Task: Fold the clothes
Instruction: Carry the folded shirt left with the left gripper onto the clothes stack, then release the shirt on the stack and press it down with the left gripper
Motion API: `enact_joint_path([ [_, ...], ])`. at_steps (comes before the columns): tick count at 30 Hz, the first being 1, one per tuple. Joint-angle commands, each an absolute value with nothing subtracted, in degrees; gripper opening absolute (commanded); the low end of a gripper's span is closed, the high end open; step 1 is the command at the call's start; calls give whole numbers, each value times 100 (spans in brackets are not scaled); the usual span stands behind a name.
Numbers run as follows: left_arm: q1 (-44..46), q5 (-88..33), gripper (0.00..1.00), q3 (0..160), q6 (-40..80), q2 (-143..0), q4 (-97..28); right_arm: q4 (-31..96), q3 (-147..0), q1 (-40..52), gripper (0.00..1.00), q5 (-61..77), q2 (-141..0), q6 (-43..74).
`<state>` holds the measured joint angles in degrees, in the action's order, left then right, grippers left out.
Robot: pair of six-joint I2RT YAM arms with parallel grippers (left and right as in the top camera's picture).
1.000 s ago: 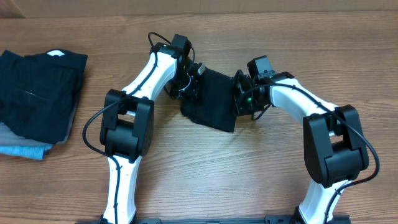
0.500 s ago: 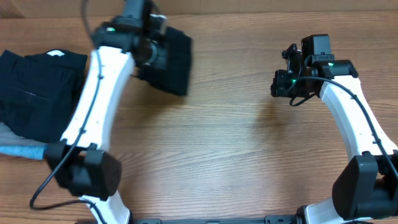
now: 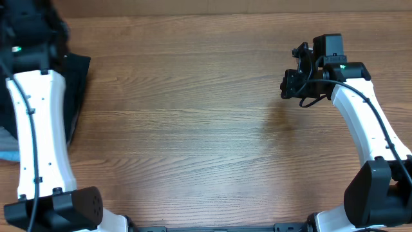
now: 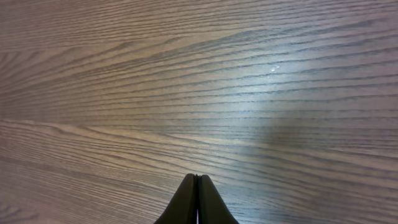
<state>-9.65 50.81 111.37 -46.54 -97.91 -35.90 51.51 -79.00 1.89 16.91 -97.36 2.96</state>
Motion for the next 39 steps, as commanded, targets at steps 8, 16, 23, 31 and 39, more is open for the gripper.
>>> enact_joint_path([
  [8, -3605, 1455, 4, 11260, -5572, -9815, -3057, 4744, -7948, 163, 4, 1651, -9714, 303],
  [16, -4077, 1299, 4, 11260, -6139, -11098, -2222, 4668, -7948, 163, 4, 1651, -9714, 305],
  [23, -3892, 1439, 4, 11260, -5653, -11325, -2703, 4431, -7948, 165, 4, 1653, -9714, 305],
  [31, -2661, 2185, 6, 11260, -5483, -11279, -3968, 4508, -7948, 163, 4, 1651, -9714, 303],
  [39, -2427, 2961, 4, 11262, -4473, -11271, -4915, 3848, -7948, 163, 4, 1658, -9714, 305],
])
